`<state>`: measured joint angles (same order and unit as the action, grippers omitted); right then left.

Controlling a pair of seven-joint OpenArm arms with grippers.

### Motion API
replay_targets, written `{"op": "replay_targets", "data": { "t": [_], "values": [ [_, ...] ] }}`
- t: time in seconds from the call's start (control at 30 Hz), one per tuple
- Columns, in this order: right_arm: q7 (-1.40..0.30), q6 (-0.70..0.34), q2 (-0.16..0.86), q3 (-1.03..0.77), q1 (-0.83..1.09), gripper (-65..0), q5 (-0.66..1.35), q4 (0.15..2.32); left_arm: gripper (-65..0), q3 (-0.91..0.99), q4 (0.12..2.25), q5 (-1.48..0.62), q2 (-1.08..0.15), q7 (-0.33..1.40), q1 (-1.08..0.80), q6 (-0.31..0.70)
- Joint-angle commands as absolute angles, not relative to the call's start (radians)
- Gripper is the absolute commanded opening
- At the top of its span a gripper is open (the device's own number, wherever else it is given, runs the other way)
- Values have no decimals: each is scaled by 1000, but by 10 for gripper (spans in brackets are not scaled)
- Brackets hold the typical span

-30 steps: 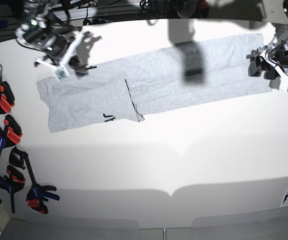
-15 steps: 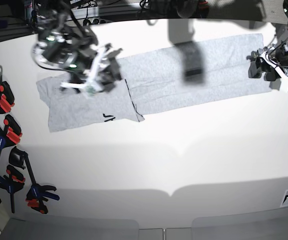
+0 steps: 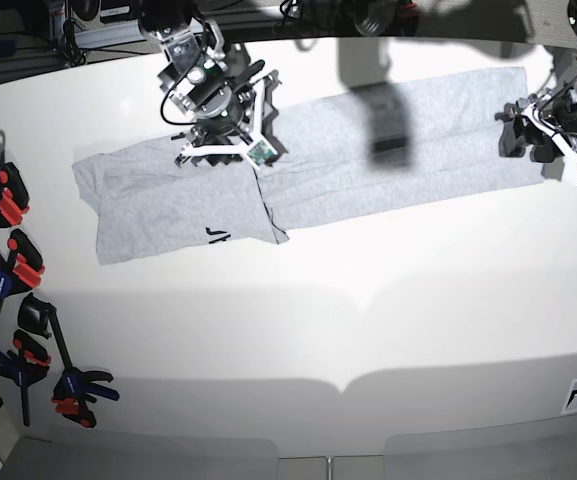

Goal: Fold the T-shirt properly
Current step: 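Grasp the folded shirt near the collar with the right gripper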

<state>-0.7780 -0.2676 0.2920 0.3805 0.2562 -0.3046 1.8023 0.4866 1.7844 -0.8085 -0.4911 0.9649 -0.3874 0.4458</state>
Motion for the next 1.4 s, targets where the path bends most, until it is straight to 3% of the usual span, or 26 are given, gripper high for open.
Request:
{"op": "replay_targets", "data": {
  "t": [0.0, 0.2, 0.47, 0.53, 0.67, 1.37],
  "values": [
    [-788, -237, 296, 399, 242, -400, -360, 1806, -295, 497, 1800, -820, -508, 942, -382, 449],
    [-796, -140, 297, 508, 227, -428, -503, 1807, -295, 497, 1800, -820, -508, 942, -382, 449],
    [-789, -138, 295, 512, 227, -427, -494, 1807, -295, 497, 1800, -820, -508, 942, -382, 449],
    [-804, -138, 290, 512, 227, -401, -494, 1807, -295, 497, 1800, -820, -508, 942, -382, 449],
    [-839, -138, 274, 512, 227, -289, -500, 1809, -295, 497, 1800, -820, -508, 942, -382, 449],
    [-833, -108, 275, 439, 213, -286, -403, 1952, -295, 497, 1800, -820, -508, 942, -382, 452]
  ]
}}
